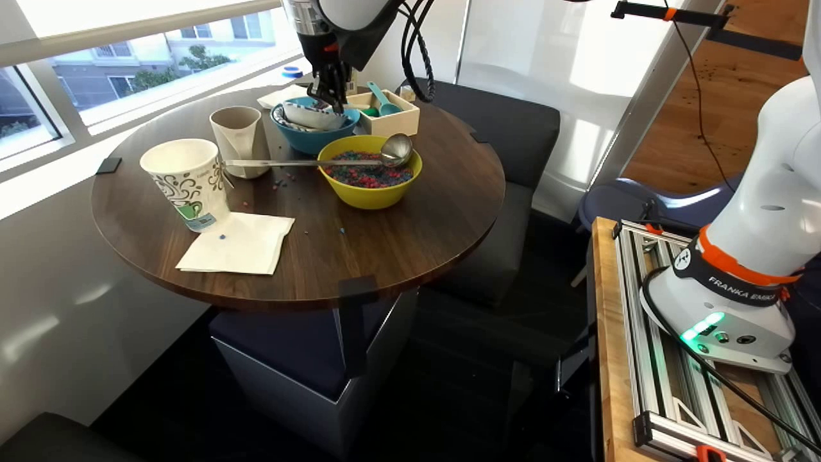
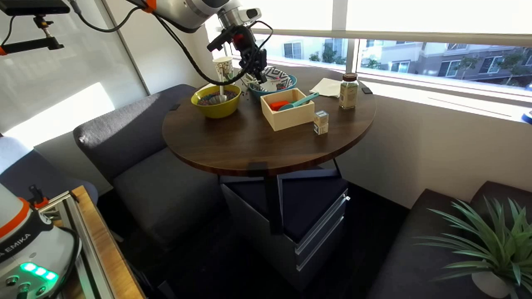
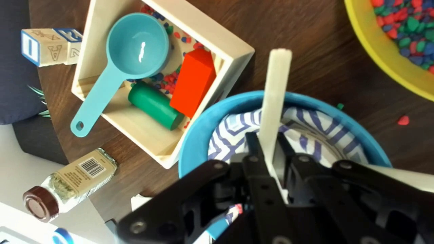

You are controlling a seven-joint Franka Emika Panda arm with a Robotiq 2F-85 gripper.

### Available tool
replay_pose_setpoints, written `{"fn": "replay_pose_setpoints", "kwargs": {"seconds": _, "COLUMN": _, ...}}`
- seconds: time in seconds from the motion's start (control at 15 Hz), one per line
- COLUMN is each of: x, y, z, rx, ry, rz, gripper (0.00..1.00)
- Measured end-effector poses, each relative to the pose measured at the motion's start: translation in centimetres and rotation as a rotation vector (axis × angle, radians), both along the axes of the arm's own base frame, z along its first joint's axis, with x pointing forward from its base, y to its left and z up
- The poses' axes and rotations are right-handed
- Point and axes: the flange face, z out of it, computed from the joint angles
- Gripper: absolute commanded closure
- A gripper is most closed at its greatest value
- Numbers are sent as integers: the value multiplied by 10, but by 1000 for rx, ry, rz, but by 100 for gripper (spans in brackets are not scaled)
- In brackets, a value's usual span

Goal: Scoop up the cereal in the yellow bowl then put it into the white bowl

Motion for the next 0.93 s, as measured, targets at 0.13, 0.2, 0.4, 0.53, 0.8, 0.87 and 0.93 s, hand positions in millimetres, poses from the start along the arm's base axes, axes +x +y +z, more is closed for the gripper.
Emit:
{"fn": "replay_pose_setpoints", "kwargs": {"seconds": 0.13, "x": -1, "y": 1, "z": 1, "rx": -38, "ry": 15, "rz": 23, "gripper": 96}}
{"fn": "replay_pose_setpoints", "kwargs": {"seconds": 0.2, "x": -1, "y": 2, "z": 2, "rx": -59, "ry": 24, "rz": 34, "gripper": 96}}
{"fn": "replay_pose_setpoints", "kwargs": {"seconds": 0.4, "x": -3, "y": 4, "z": 5, "rx": -136, "ry": 50, "rz": 71, "gripper": 96}}
{"fn": "replay_pose_setpoints", "kwargs": {"seconds": 0.53, "x": -3, "y": 7, "z": 5, "rx": -182, "ry": 62, "rz": 100, "gripper": 96}}
{"fn": "replay_pose_setpoints", "kwargs": {"seconds": 0.8, "x": -3, "y": 21, "z": 5, "rx": -262, "ry": 75, "rz": 164, "gripper": 96}}
{"fn": "replay_pose_setpoints", "kwargs": {"seconds": 0.87, "x": -3, "y": 25, "z": 3, "rx": -281, "ry": 77, "rz": 180, "gripper": 96}}
{"fn": "replay_pose_setpoints", "kwargs": {"seconds": 0.93, "x": -3, "y": 28, "z": 2, "rx": -304, "ry": 81, "rz": 194, "gripper": 96}}
